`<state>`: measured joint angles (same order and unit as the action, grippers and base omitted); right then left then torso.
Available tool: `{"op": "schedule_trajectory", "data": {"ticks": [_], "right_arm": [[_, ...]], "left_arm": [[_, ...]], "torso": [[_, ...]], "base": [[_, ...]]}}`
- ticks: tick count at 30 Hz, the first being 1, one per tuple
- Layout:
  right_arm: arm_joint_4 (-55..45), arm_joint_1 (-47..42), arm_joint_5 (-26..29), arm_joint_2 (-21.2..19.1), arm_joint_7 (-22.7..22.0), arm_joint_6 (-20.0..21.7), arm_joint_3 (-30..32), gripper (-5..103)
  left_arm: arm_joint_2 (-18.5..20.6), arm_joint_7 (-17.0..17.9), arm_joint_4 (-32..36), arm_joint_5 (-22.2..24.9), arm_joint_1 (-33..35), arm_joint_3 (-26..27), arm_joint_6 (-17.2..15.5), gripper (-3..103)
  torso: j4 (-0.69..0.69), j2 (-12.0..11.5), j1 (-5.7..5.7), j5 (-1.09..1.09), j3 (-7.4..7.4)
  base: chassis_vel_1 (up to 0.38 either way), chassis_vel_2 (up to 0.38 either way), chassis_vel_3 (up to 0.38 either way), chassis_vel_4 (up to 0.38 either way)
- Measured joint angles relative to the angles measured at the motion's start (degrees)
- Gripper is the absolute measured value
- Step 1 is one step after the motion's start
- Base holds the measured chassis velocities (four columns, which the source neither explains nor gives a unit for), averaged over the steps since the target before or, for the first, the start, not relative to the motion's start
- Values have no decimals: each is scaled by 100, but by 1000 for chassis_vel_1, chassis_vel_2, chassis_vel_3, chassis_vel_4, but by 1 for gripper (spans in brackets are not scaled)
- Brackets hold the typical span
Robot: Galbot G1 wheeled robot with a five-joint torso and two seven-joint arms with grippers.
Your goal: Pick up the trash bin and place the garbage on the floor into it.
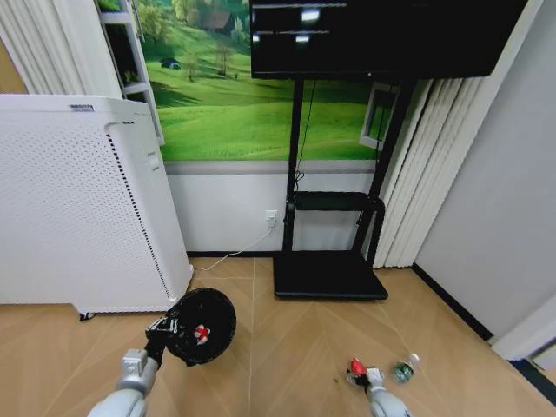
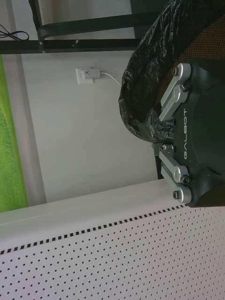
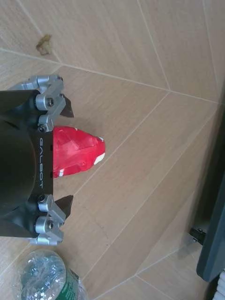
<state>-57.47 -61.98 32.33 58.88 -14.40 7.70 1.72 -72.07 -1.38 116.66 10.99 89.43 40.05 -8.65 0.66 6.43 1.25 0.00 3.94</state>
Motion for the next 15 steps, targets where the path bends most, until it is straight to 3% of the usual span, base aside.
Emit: {"op": "schedule_trajectory", "data": {"ticks": [3,5,7,9,10,15], "right_arm": [[95,16,-44,11,134,-30,-2,79],[115,17,-57,13,173,-53,0,79],[173,24,-93,26,278,-114,17,62],[195,28,-109,33,312,-143,24,62],[225,34,-129,42,353,-181,34,53],[257,39,-179,50,419,-246,49,51]], "left_arm": [[0,0,-22,-1,-7,1,9,7],[-4,0,-28,-6,-4,0,10,7],[-24,0,-45,-30,12,-7,26,7],[-29,0,-49,-36,18,-8,32,7],[-32,0,-54,-40,21,-8,40,7],[-41,0,-69,-45,23,-7,52,7]], "torso": [[0,0,0,0,0],[1,0,0,0,0],[0,0,0,-1,0],[0,0,0,-1,0],[0,0,0,-1,0],[1,0,0,-1,0]], "base": [[0,0,0,0],[0,0,0,0],[0,0,0,0],[0,0,0,0],[0,0,0,0],[0,0,0,0]]}}
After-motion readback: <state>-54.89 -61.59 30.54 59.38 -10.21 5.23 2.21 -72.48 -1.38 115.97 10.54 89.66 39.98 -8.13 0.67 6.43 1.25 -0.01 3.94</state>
